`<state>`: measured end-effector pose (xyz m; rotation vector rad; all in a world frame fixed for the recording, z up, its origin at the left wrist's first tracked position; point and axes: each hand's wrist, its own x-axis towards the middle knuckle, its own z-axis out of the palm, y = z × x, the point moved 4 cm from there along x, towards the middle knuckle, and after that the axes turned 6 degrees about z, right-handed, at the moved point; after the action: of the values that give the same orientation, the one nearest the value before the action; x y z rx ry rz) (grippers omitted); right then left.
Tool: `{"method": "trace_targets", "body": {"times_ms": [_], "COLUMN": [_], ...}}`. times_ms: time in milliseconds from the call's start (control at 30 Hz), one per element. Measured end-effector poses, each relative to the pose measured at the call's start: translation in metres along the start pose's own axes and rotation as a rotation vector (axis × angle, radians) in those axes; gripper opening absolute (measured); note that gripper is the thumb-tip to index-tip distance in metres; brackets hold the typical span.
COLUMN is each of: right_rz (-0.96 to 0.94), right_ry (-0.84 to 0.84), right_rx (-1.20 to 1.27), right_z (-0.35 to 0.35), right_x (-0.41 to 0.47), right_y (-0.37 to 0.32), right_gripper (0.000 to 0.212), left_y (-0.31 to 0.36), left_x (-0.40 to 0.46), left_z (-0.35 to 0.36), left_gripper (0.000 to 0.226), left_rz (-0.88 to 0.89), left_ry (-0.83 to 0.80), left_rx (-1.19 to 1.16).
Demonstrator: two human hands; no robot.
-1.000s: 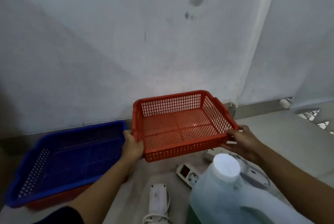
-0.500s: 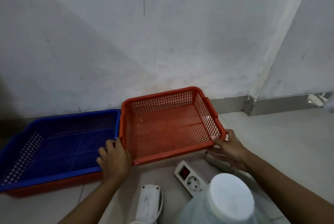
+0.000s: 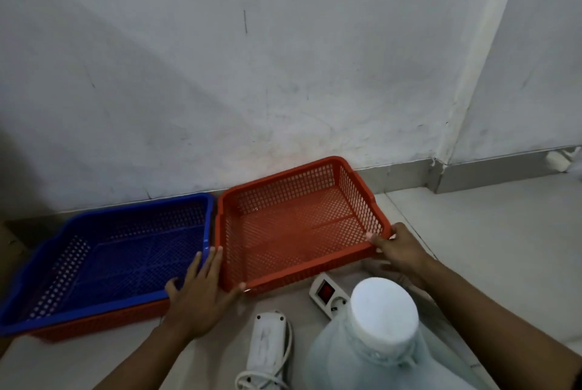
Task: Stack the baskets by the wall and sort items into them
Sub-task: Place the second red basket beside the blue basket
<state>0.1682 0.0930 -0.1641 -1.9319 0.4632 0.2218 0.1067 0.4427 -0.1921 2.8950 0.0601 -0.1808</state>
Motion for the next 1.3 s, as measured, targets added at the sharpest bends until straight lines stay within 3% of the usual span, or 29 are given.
{"method": "trace_targets", "body": {"times_ms": [100,300,367,433,500,533,600,700,833,967,1067,1300], "right_rz": [0.003,0.074,0.058,0.051,0.067,0.060,-0.009,-0.055,0.111,0.140,0.105,0.024], "right_ry": [0.157,0.054,-0.065,-0.195,-0.293,-0.328,-0.354,-0.313,-0.201,-0.147,-0.132,0.045], "right_rx": [0.127,0.382,0.500,0.539,0.457,0.383,0.169,-0.093,-0.004,0.048,0.114,0.105], "right_z": [-0.019,-0.014,-0.006,-0.003,-0.002,-0.001,0.003,0.006,-0.012,-0.038,-0.064,-0.164], "right_x": [-0.010,-0.024,-0.029,-0.030,-0.029,-0.033,-0.046,-0.060,-0.057,-0.073,-0.100,-0.176], "right_y": [-0.007,-0.012,-0.017,-0.022,-0.022,-0.024,-0.025,-0.017,0.002,-0.004,-0.019,-0.008], "right_gripper": [0.023,0.010,0.019,0.050,0.086,0.093,0.081,0.074,0.068,0.050,0.043,0.040], "left_y": [-0.005,-0.012,-0.013,-0.010,0.000,0.007,0.021,0.026,0.035,0.088,0.153,0.359], "left_x": [-0.008,-0.008,-0.011,-0.013,-0.015,-0.016,-0.020,-0.023,-0.032,-0.033,-0.037,-0.092], "left_z": [0.004,-0.006,-0.010,-0.014,-0.018,-0.018,-0.015,-0.020,-0.038,-0.088,-0.128,-0.166], "left_gripper": [0.081,0.078,0.074,0.070,0.073,0.073,0.066,0.061,0.080,0.045,0.040,0.046], "left_rz": [-0.003,-0.170,-0.216,-0.177,-0.016,0.092,0.237,0.216,0.223,0.242,0.342,0.684], "left_ry": [-0.061,-0.130,-0.116,-0.026,0.057,0.059,-0.015,-0.058,0.006,0.153,0.219,0.050], "left_rx": [0.227,0.272,0.222,0.136,0.127,0.133,0.154,0.199,0.212,-0.004,-0.150,-0.215]}}
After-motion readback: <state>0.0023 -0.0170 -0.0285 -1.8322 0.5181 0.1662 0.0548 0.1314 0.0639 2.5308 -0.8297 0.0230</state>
